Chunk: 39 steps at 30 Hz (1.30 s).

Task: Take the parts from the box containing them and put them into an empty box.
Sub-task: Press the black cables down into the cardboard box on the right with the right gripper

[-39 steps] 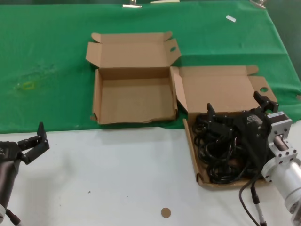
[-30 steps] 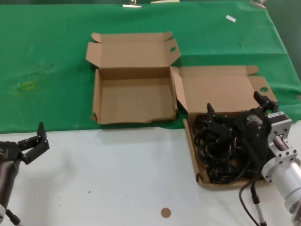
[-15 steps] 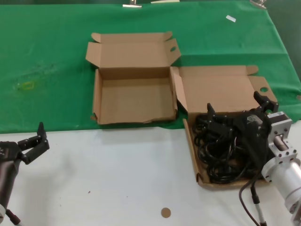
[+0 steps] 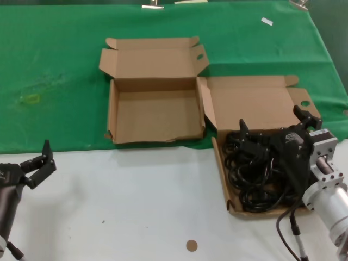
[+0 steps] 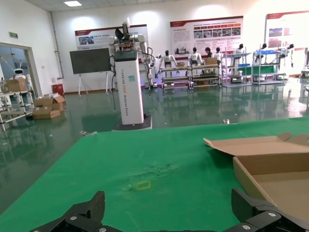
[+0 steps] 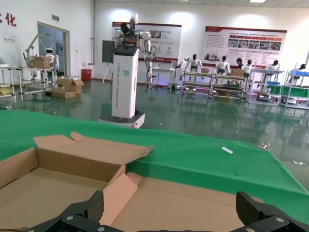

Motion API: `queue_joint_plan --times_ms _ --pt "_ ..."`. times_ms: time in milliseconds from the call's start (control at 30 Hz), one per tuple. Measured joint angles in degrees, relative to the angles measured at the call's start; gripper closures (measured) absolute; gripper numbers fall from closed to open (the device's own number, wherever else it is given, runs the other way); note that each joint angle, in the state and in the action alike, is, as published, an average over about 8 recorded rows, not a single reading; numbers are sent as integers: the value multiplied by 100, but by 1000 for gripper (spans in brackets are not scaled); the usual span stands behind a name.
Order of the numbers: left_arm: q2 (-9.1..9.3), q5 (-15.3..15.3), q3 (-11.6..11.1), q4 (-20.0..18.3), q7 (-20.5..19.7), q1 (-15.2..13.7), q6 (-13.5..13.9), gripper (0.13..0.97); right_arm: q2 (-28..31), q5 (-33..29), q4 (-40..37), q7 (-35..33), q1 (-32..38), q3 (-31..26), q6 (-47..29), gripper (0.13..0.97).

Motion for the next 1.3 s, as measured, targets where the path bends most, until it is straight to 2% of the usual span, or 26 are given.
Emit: queue_joint_plan --times_ms 167,433,567,667,833,867,1133,1300 --pt "0 0 0 0 0 0 0 191 0 0 0 0 0 0 0 129" --pt "0 0 0 0 0 0 0 319 15 1 2 2 -1 -17 20 129" --pt "0 0 0 0 0 0 0 319 106 61 7 28 -3 -116 123 129" --pt "0 1 0 0 0 0 0 395 248 182 12 62 -3 -256 261 129" --pt "0 1 0 0 0 0 0 520 581 492 35 97 8 -525 511 129" --pt "0 1 0 0 0 0 0 520 660 559 44 98 12 -580 554 129" --pt "0 1 0 0 -2 0 0 734 1514 1123 159 71 115 -1129 759 129" --pt "0 1 0 0 -4 0 0 805 2161 1485 177 142 279 -1588 730 129"
